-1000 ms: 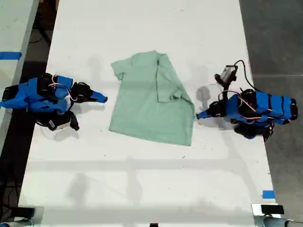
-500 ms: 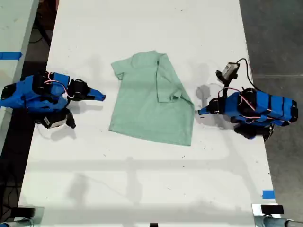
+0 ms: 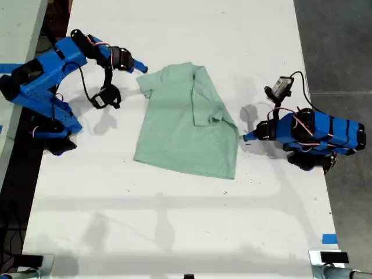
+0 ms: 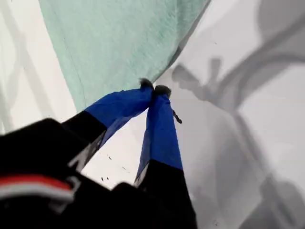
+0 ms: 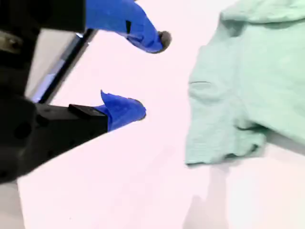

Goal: Fold t shirt

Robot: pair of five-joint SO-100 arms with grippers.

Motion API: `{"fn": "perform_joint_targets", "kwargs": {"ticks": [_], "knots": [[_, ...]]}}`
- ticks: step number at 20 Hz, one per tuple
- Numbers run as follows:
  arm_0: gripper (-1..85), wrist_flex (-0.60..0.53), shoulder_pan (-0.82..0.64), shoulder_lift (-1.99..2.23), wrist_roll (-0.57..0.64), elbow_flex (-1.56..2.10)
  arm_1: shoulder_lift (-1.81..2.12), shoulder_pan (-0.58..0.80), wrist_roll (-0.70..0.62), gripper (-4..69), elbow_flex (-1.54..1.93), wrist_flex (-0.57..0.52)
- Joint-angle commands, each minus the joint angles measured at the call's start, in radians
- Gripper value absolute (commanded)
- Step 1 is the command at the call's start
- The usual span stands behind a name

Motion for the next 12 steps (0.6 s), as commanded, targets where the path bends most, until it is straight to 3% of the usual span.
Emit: {"fn": "perform_joint_targets", "kwargs": {"ticks": [1, 12], "knots": [[19.3, 0.02, -0.126, -0.345, 0.103, -0.273, 0.008, 0.005, -0.02, 1.2, 0.058, -0.035], [15.5, 0.049, -0.167, -0.822, 0.133, -0.537, 0.008, 0.002, -0.026, 1.3, 0.058, -0.038]]}}
